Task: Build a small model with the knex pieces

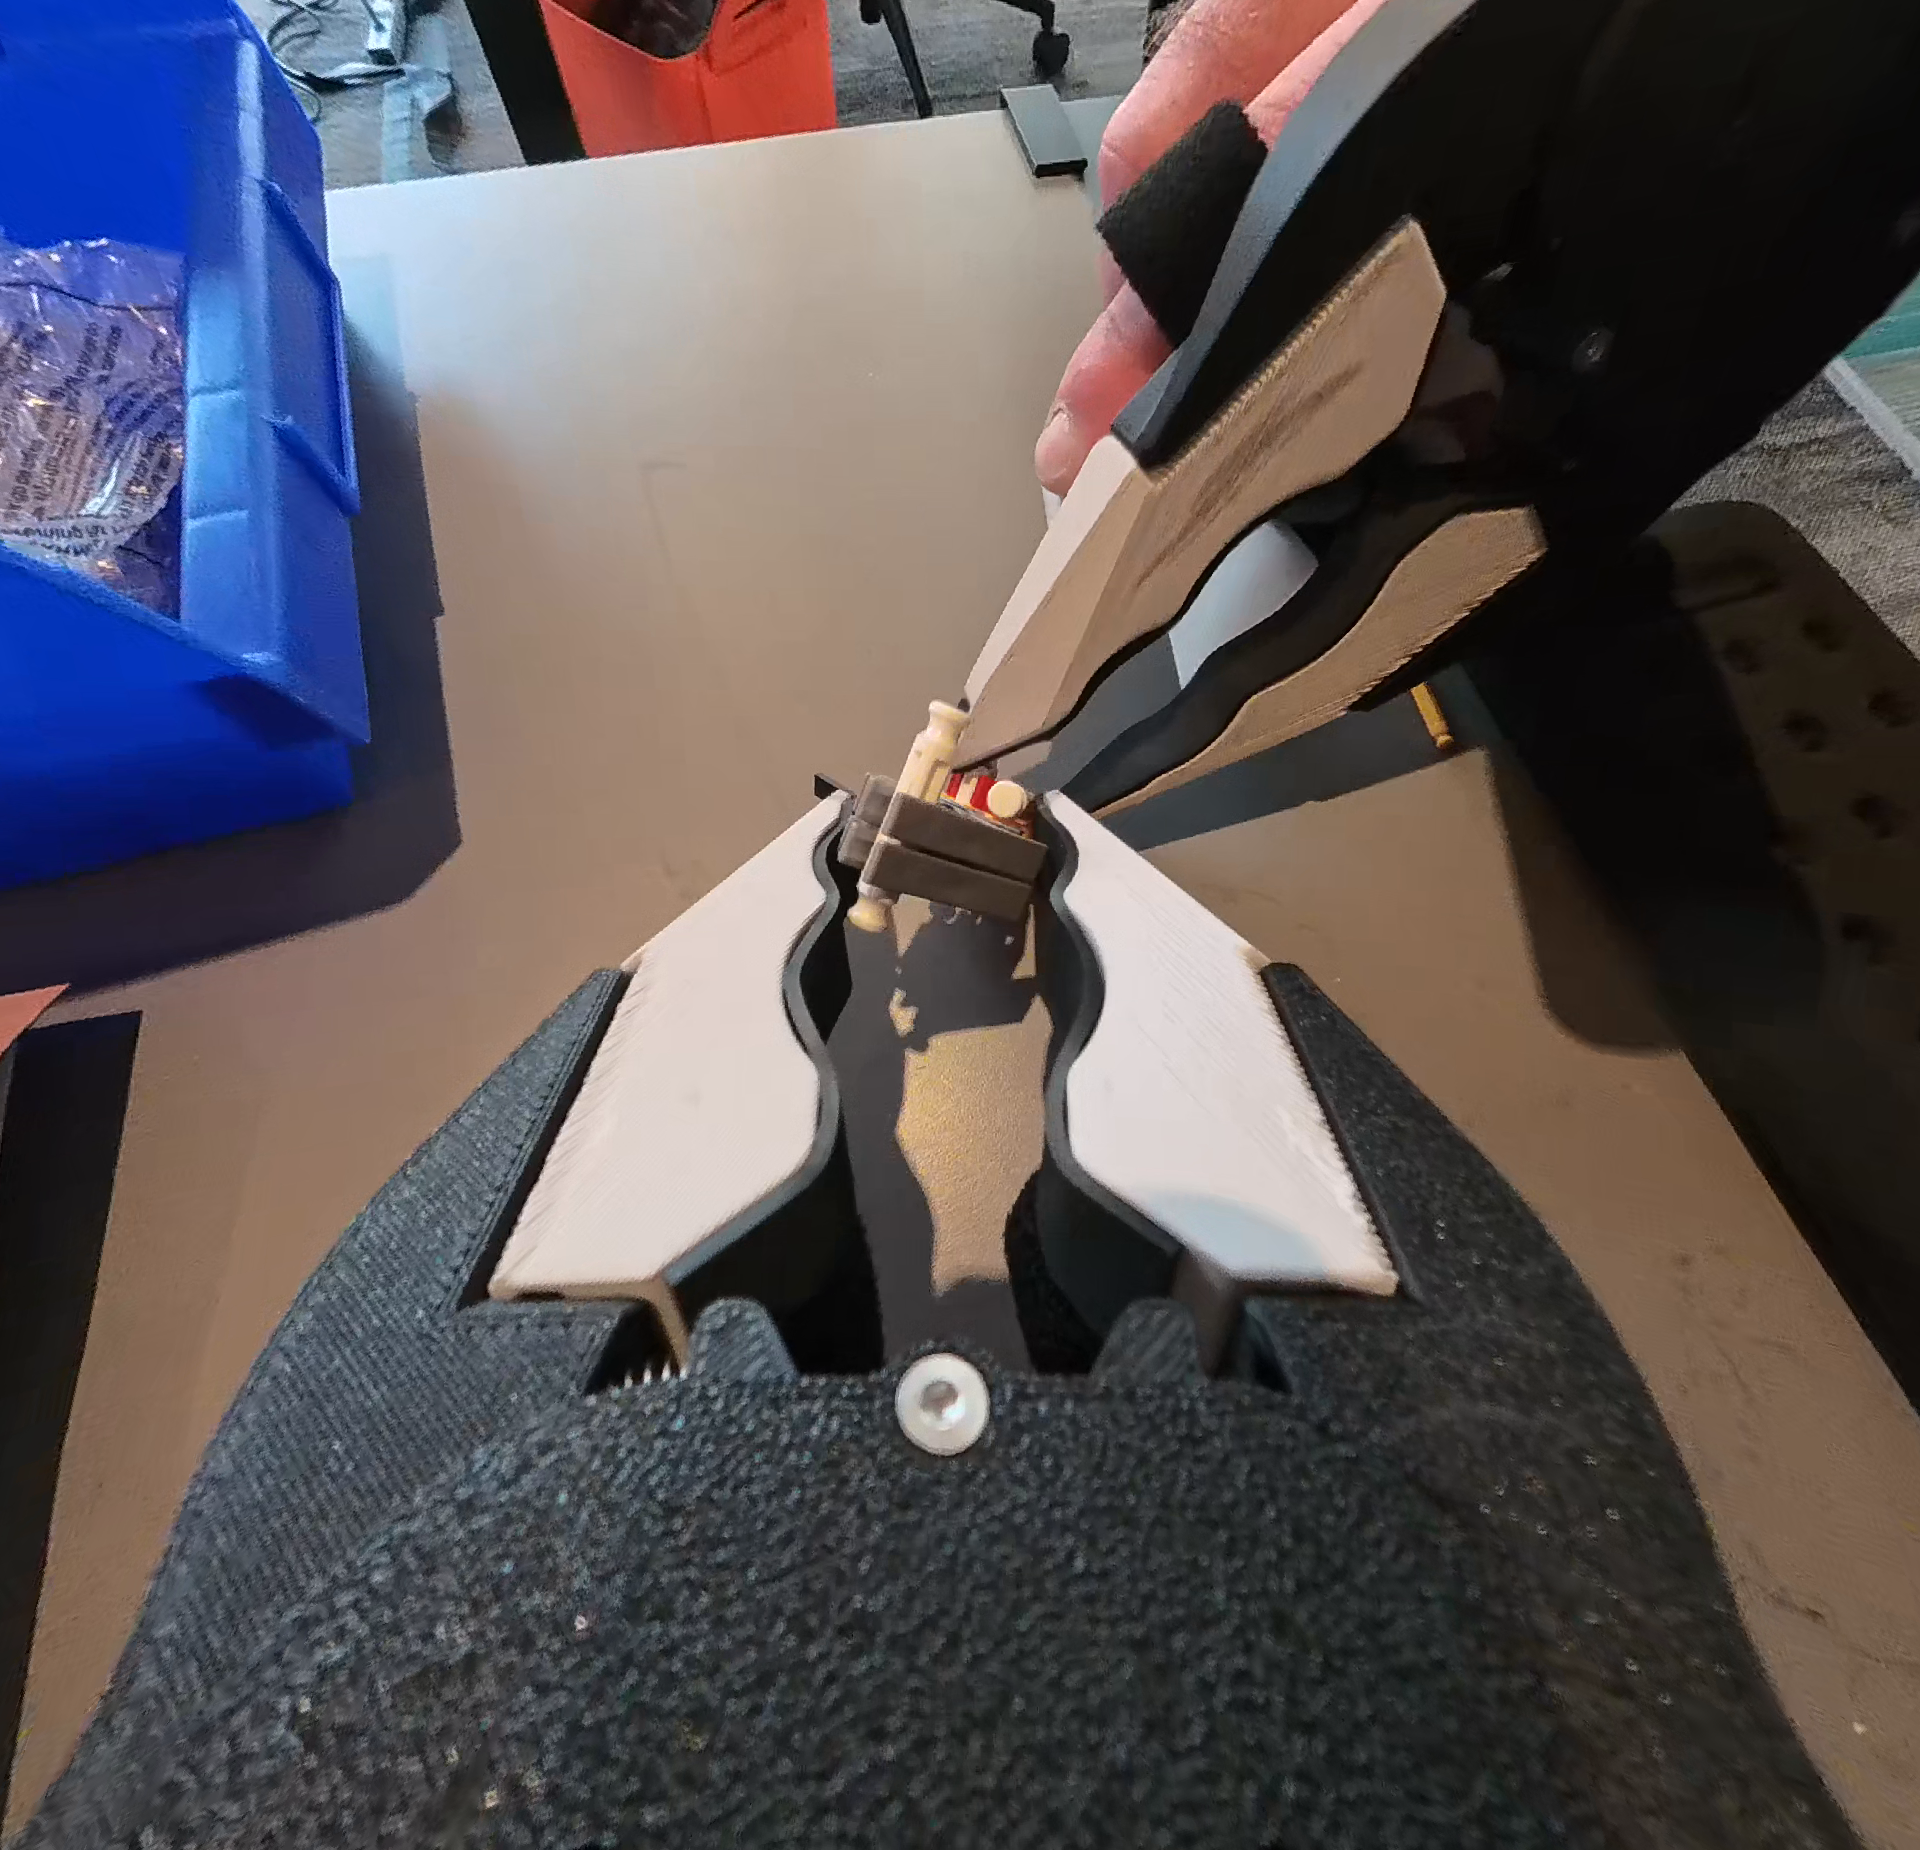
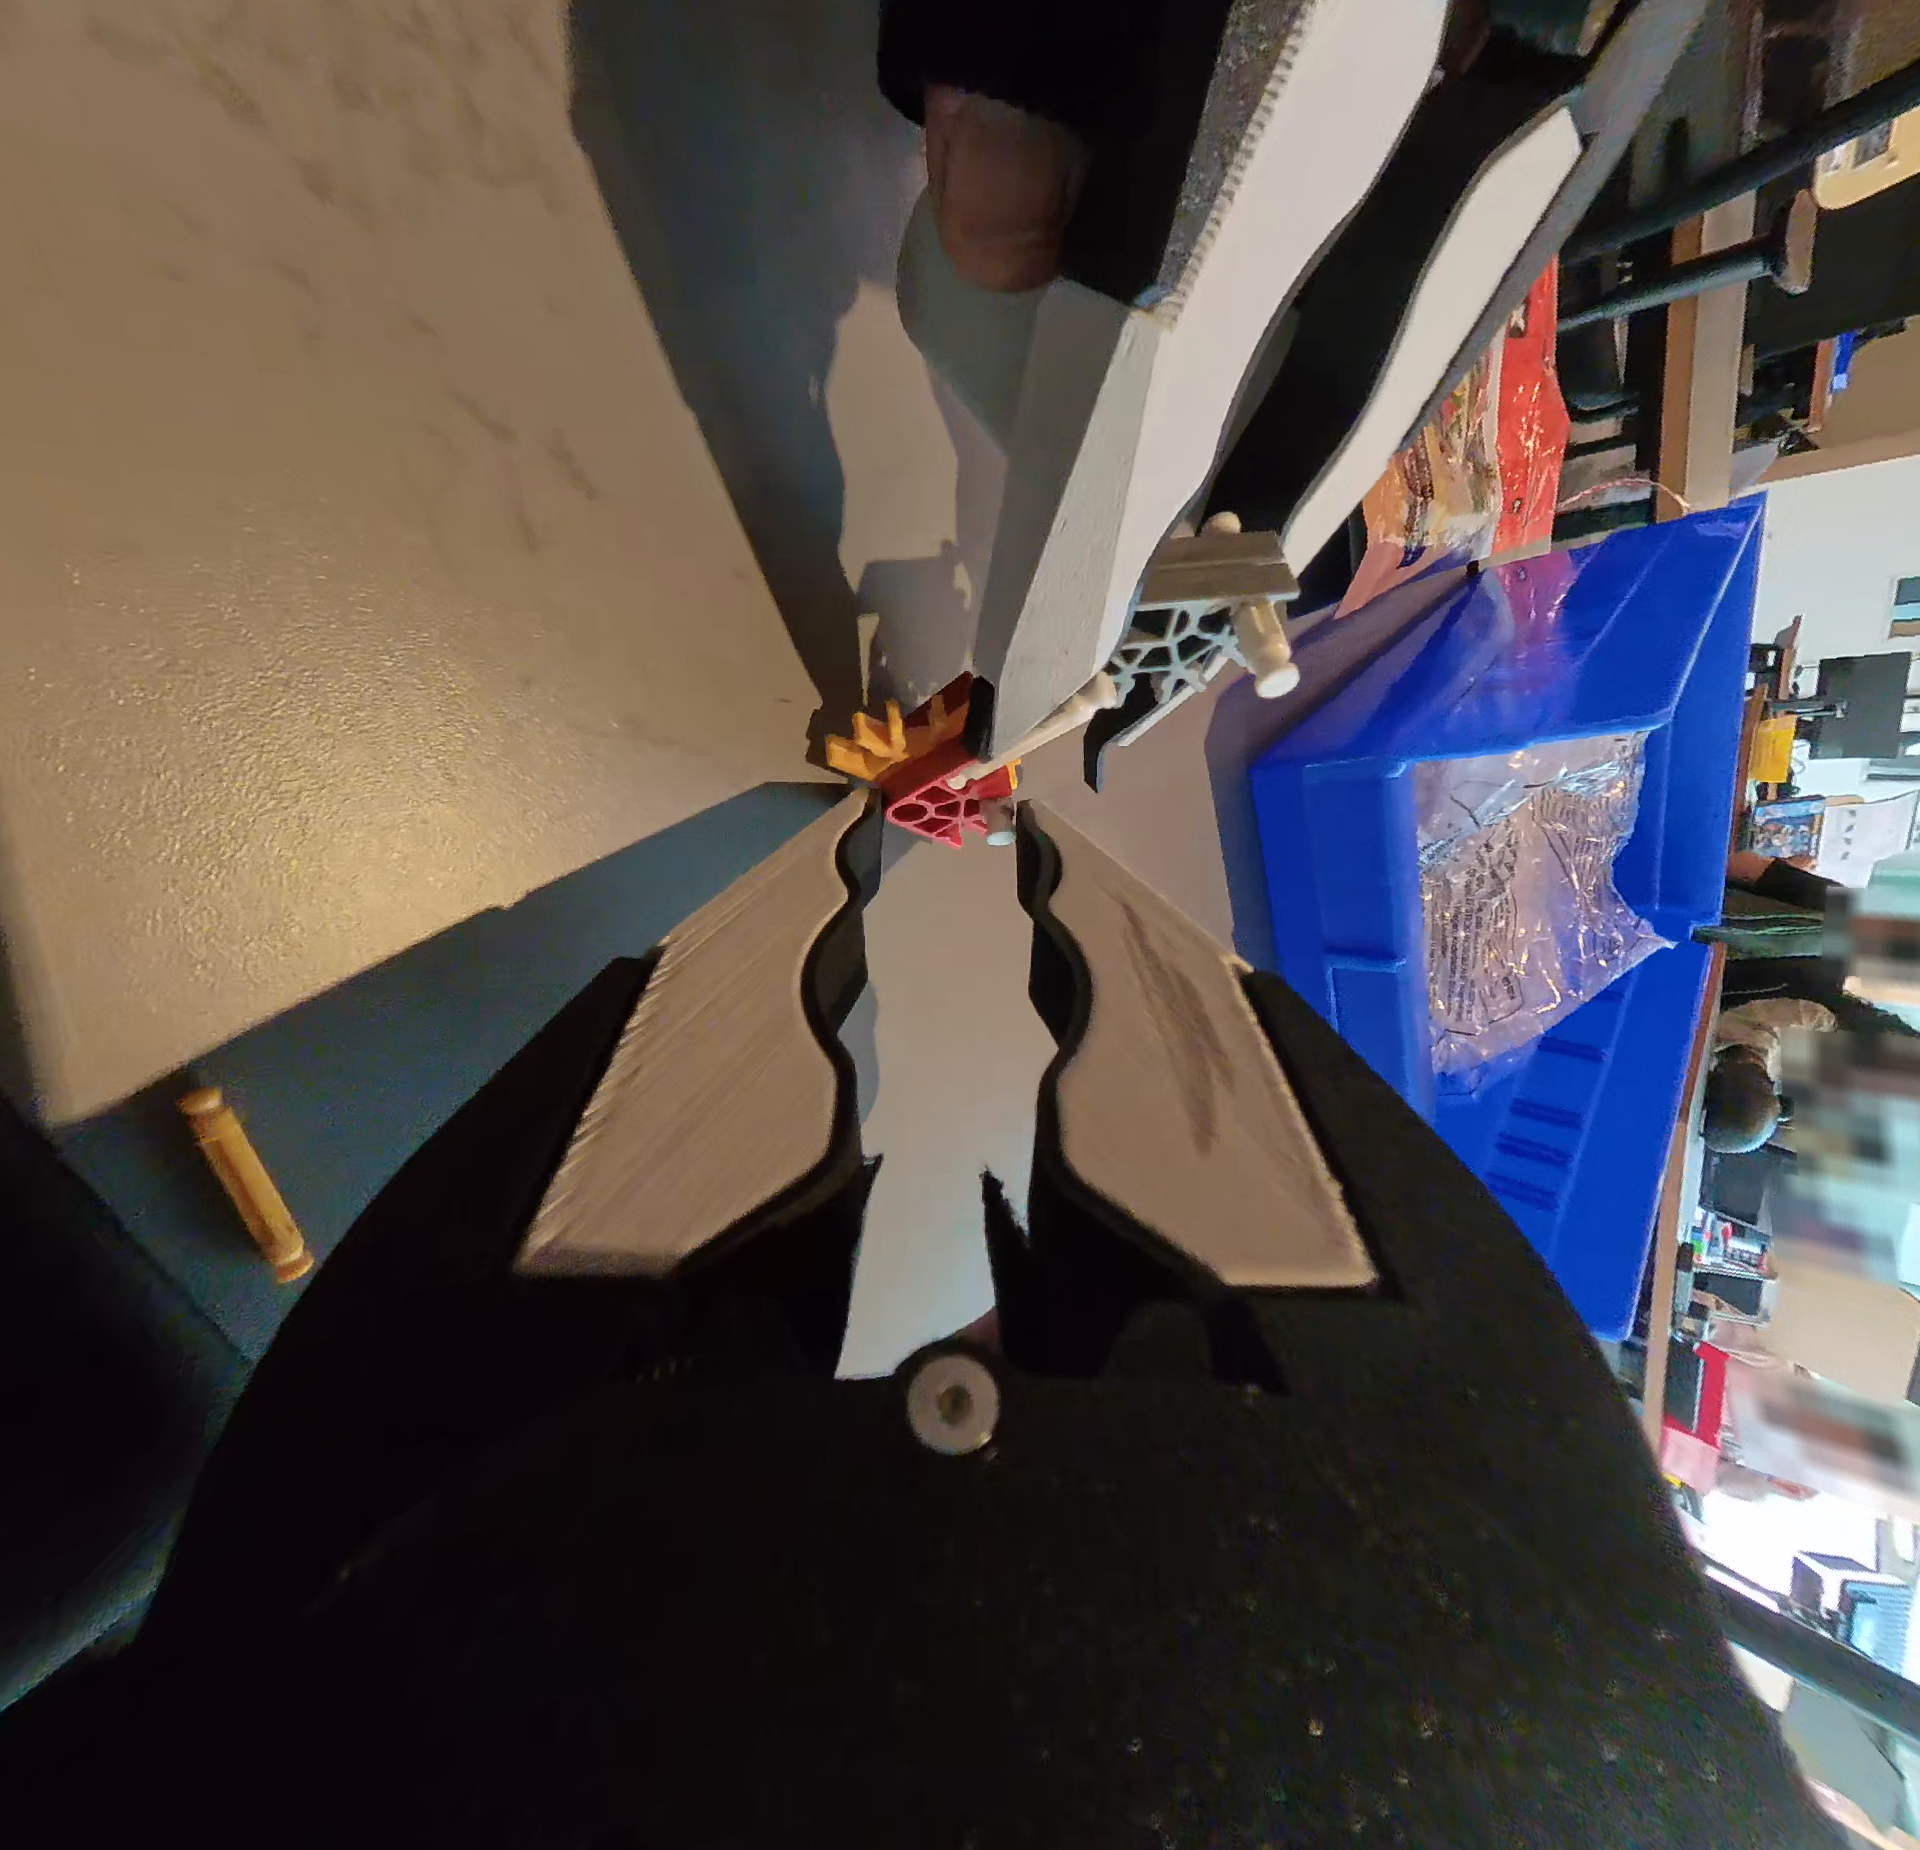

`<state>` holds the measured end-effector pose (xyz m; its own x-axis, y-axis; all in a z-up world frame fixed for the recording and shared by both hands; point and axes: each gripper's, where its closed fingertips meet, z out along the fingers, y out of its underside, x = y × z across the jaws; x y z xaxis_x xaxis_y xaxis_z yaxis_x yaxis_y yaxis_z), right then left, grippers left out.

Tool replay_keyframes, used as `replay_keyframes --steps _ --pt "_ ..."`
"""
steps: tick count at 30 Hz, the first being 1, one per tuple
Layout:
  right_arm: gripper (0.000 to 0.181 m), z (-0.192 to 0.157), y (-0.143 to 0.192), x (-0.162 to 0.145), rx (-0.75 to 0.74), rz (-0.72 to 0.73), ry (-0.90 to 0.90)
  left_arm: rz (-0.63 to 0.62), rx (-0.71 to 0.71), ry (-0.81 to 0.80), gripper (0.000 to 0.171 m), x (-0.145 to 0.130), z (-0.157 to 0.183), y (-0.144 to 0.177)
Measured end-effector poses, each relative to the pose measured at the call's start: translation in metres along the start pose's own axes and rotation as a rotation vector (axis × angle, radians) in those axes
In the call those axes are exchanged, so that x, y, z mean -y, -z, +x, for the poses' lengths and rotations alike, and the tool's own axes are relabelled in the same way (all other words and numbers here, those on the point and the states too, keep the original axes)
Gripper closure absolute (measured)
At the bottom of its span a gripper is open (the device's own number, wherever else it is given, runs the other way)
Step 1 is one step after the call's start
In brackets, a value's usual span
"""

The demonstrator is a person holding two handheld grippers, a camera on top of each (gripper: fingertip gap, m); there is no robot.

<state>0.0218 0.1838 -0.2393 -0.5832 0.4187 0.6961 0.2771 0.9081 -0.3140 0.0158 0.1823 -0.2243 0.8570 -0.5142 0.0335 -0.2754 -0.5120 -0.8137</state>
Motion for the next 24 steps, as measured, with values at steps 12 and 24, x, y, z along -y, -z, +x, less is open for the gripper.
replay_keyframes --steps 12,24 --pt "0.159 -0.001 -0.003 0.001 0.037 -0.057 0.044 0.021 0.012 0.007 0.142 0.001 -0.001 -0.001" --pt "0.159 -0.001 -0.003 0.001 0.031 -0.028 0.018 -0.037 -0.019 -0.005 0.135 -0.007 0.009 -0.004"
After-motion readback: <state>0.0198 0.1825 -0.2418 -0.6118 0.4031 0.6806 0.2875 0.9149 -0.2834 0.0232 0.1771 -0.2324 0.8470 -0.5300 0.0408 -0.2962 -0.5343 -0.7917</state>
